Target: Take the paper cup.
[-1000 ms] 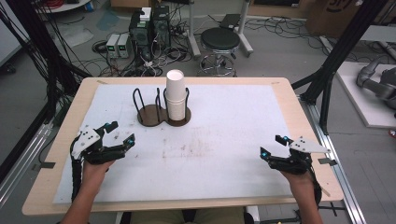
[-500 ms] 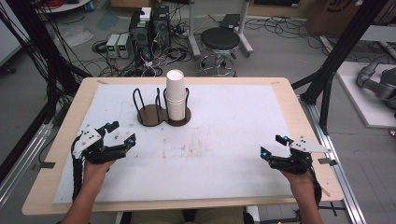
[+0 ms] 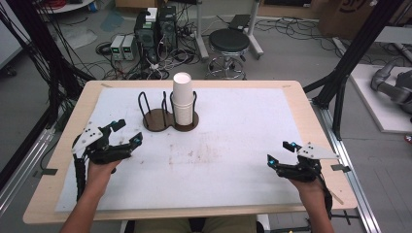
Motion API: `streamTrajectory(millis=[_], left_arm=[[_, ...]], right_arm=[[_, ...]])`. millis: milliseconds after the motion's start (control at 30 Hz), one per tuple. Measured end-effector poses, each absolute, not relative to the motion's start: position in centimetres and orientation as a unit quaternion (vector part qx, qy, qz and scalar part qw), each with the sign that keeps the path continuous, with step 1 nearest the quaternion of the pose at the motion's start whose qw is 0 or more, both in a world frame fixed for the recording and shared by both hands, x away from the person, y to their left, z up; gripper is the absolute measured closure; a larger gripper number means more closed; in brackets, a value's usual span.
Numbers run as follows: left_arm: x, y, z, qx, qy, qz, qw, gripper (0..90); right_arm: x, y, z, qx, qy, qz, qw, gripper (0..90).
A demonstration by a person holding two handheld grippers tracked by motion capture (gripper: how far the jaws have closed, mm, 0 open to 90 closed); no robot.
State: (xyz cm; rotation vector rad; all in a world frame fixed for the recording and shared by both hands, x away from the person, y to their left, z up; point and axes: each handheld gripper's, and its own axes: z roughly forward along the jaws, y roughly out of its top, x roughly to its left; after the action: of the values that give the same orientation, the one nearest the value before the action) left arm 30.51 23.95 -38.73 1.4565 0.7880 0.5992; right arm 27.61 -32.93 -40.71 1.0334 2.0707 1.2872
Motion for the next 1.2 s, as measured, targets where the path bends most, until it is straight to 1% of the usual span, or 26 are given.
streamTrajectory(millis=[100, 300, 567, 800, 1033, 1200], left_arm=[[31.2, 23.5, -38.0, 0.639, 0.342, 0.259, 0.639, 15.8], [33.9, 21.5, -35.8, 0.652, 0.329, 0.261, 0.631, 15.9], [37.9, 18.6, -34.0, 0.67, 0.324, 0.234, 0.626, 15.9], [40.9, 16.5, -32.1, 0.683, 0.321, 0.226, 0.616, 15.9], [42.7, 15.3, -31.6, 0.693, 0.323, 0.222, 0.606, 15.8], [44.1, 14.6, -32.3, 0.695, 0.331, 0.217, 0.599, 15.9]], right_arm=[[27.7, -32.9, -40.7, 0.379, 0.758, 0.471, 0.243, 20.9], [27.7, -33.1, -40.8, 0.382, 0.757, 0.472, 0.241, 20.9], [27.6, -33.3, -40.7, 0.383, 0.755, 0.474, 0.242, 20.9], [27.6, -33.2, -40.8, 0.381, 0.758, 0.473, 0.239, 20.9], [27.7, -33.2, -40.8, 0.381, 0.757, 0.474, 0.238, 20.9], [27.7, -33.3, -40.8, 0.381, 0.757, 0.477, 0.235, 20.9]])
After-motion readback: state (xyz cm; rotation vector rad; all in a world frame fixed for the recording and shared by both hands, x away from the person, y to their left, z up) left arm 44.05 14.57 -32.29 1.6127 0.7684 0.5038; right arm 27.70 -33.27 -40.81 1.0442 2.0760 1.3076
